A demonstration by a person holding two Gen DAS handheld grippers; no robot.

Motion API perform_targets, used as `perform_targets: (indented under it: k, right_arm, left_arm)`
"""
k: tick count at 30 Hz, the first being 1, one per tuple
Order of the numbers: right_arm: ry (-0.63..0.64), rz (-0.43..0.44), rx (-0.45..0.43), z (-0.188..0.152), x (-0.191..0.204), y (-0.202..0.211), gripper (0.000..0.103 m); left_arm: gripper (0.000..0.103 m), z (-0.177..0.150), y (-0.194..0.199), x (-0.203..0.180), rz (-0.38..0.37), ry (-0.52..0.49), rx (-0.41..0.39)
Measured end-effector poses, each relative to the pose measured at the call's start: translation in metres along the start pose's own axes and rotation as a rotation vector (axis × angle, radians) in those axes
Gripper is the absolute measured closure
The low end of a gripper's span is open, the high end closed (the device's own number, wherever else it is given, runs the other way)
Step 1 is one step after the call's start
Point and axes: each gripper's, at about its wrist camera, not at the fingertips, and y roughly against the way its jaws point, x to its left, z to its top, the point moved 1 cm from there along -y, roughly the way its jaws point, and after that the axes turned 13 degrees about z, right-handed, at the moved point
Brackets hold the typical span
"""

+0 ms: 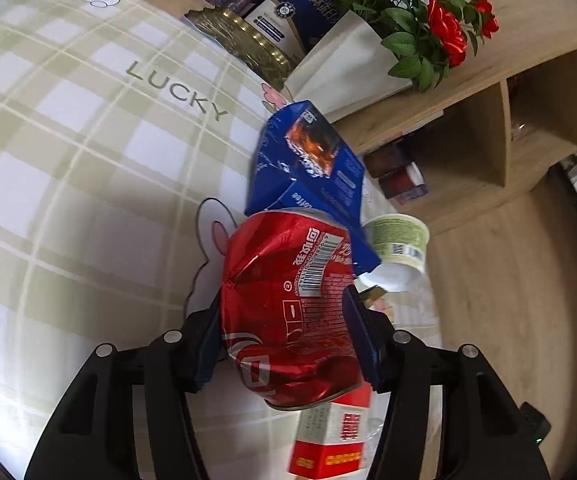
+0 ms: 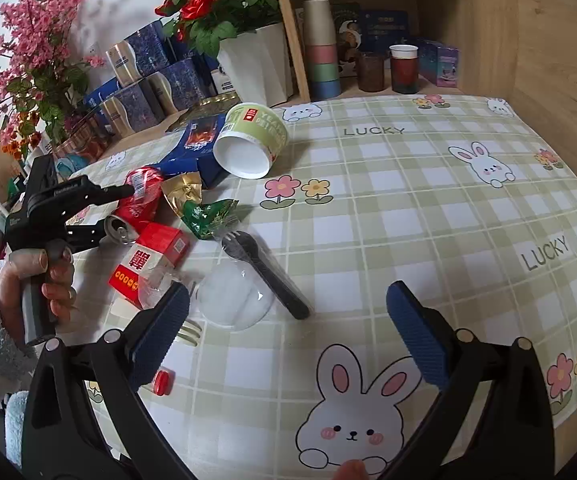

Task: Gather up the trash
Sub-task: 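Grasp the crushed red can with the left gripper while the right grasps the green yogurt cup, then lower the green cup into the bin and open the right gripper while the left carries the can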

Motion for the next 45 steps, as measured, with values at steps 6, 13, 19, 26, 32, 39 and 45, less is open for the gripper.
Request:
perform_targets:
  k: [6, 13, 19, 26, 32, 39, 45]
  right_arm:
    - [-0.006, 0.006, 0.014, -0.002, 0.001, -0.006, 0.006]
    - [0.063, 0.012, 0.020, 0.022, 0.010, -0.012, 0.006]
    - [0.139, 0.040, -0.008, 0.081, 0.024, -0.039, 0.006]
    - [-0.084, 0.094, 0.123, 0.151, 0.000, -0.126, 0.006]
    - [-0.202, 0.053, 0.211, 0.171, -0.015, -0.184, 0.006]
    - [-0.223, 0.079, 0.210, 0.158, -0.013, -0.182, 0.021]
    - [-0.035, 0.152, 0.071, 0.137, 0.024, -0.115, 0.021]
  left_arm:
    - [0.086, -0.006, 0.001, -0.015, 0.020, -0.059, 0.010]
    - [0.095, -0.016, 0.050, -0.037, 0.025, -0.152, -0.100]
    - [0.096, -0.023, 0.110, -0.040, 0.131, -0.238, -0.260]
    - [0.096, -0.041, 0.138, -0.027, 0.202, -0.285, -0.284]
    - [0.096, -0.054, 0.152, -0.017, 0.214, -0.295, -0.282]
    - [0.096, -0.066, 0.159, -0.012, 0.204, -0.277, -0.265]
    - [0.096, -0.080, 0.171, -0.019, 0.187, -0.283, -0.272]
